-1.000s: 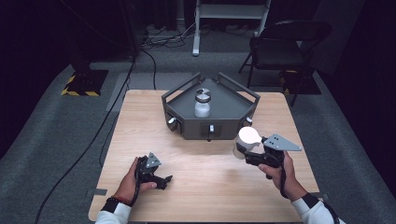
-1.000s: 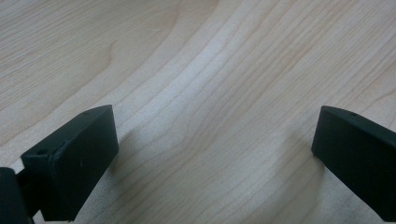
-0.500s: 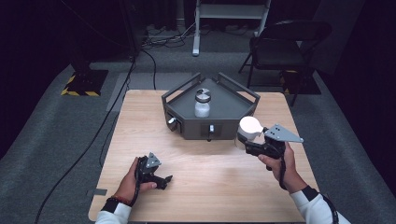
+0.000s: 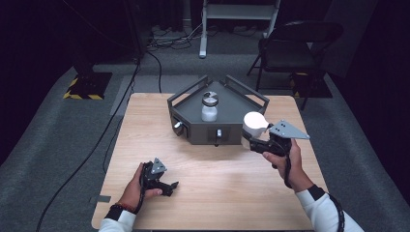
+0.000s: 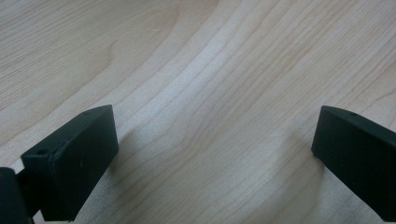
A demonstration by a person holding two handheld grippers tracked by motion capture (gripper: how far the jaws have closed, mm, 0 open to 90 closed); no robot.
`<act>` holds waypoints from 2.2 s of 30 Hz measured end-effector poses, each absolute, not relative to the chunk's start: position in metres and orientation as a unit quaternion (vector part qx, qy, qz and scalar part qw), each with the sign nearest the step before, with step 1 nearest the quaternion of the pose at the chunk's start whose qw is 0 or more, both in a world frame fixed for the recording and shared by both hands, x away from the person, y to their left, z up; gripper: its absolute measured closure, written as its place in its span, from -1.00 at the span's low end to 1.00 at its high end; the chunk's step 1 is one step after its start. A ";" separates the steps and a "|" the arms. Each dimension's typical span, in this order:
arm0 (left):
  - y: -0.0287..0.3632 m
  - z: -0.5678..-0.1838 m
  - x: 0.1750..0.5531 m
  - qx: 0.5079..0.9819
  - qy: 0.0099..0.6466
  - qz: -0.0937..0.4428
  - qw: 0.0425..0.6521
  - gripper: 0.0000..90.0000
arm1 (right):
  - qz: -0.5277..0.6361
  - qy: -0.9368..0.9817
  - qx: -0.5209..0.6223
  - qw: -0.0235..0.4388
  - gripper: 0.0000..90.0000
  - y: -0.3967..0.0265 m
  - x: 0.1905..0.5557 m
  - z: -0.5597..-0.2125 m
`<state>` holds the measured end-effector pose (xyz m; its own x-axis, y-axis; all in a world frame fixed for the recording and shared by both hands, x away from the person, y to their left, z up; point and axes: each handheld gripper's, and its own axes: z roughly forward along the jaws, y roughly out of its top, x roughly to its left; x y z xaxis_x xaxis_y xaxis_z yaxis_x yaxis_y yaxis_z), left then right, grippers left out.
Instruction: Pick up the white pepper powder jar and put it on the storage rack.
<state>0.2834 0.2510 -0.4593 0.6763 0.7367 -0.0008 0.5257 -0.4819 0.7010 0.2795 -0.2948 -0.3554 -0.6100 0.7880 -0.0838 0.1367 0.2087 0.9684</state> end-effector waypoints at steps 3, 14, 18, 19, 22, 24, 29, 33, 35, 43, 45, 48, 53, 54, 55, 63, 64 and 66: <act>0.251 -0.459 0.284 0.847 0.372 0.152 0.347 -1.00 | 0.542 0.712 0.325 0.306 -0.34 -0.290 0.285 -0.351; 0.251 -0.459 0.283 0.848 0.373 0.153 0.346 -1.00 | 0.542 0.703 0.325 0.326 -0.34 -0.271 0.299 -0.334; 0.251 -0.459 0.283 0.848 0.373 0.153 0.346 -1.00 | 0.541 0.702 0.324 0.332 -0.34 -0.265 0.302 -0.331; 0.251 -0.459 0.283 0.848 0.373 0.153 0.346 -1.00 | 0.542 0.701 0.326 0.331 -0.34 -0.264 0.303 -0.330; 0.251 -0.459 0.283 0.848 0.373 0.153 0.346 -1.00 | 0.542 0.698 0.328 0.333 -0.34 -0.260 0.306 -0.328; 0.251 -0.459 0.283 0.848 0.373 0.152 0.346 -1.00 | 0.541 0.698 0.328 0.336 -0.34 -0.258 0.308 -0.327; 0.251 -0.459 0.283 0.848 0.373 0.152 0.346 -1.00 | 0.540 0.693 0.333 0.343 -0.34 -0.253 0.314 -0.323; 0.251 -0.459 0.283 0.848 0.373 0.153 0.345 -1.00 | 0.538 0.692 0.332 0.349 -0.34 -0.252 0.319 -0.321; 0.251 -0.459 0.283 0.848 0.373 0.153 0.345 -1.00 | 0.538 0.691 0.333 0.350 -0.34 -0.251 0.322 -0.320; 0.251 -0.459 0.283 0.848 0.373 0.152 0.346 -1.00 | 0.543 0.686 0.340 0.345 -0.34 -0.250 0.334 -0.320; 0.251 -0.459 0.283 0.848 0.373 0.153 0.346 -1.00 | 0.546 0.685 0.341 0.342 -0.34 -0.250 0.338 -0.320; 0.251 -0.459 0.283 0.847 0.373 0.153 0.345 -1.00 | 0.547 0.684 0.342 0.341 -0.34 -0.248 0.341 -0.321; 0.251 -0.459 0.283 0.847 0.373 0.153 0.345 -1.00 | 0.550 0.682 0.343 0.338 -0.34 -0.246 0.347 -0.323; 0.251 -0.459 0.283 0.848 0.373 0.153 0.345 -1.00 | 0.550 0.683 0.343 0.338 -0.34 -0.245 0.348 -0.324; 0.251 -0.459 0.283 0.847 0.373 0.153 0.345 -1.00 | 0.549 0.683 0.343 0.337 -0.34 -0.244 0.349 -0.324; 0.251 -0.459 0.283 0.847 0.373 0.153 0.345 -1.00 | 0.547 0.683 0.346 0.339 -0.34 -0.238 0.357 -0.327; 0.251 -0.459 0.283 0.847 0.373 0.153 0.345 -1.00 | 0.547 0.682 0.346 0.339 -0.34 -0.237 0.358 -0.328; 0.251 -0.459 0.283 0.847 0.373 0.153 0.345 -1.00 | 0.549 0.682 0.348 0.336 -0.34 -0.237 0.360 -0.330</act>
<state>0.2828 0.2508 -0.4591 0.6748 0.7380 0.0016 0.5265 -0.4829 0.6997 0.3603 -0.2368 -0.3300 -0.5327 0.8429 -0.0754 0.1056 0.1547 0.9823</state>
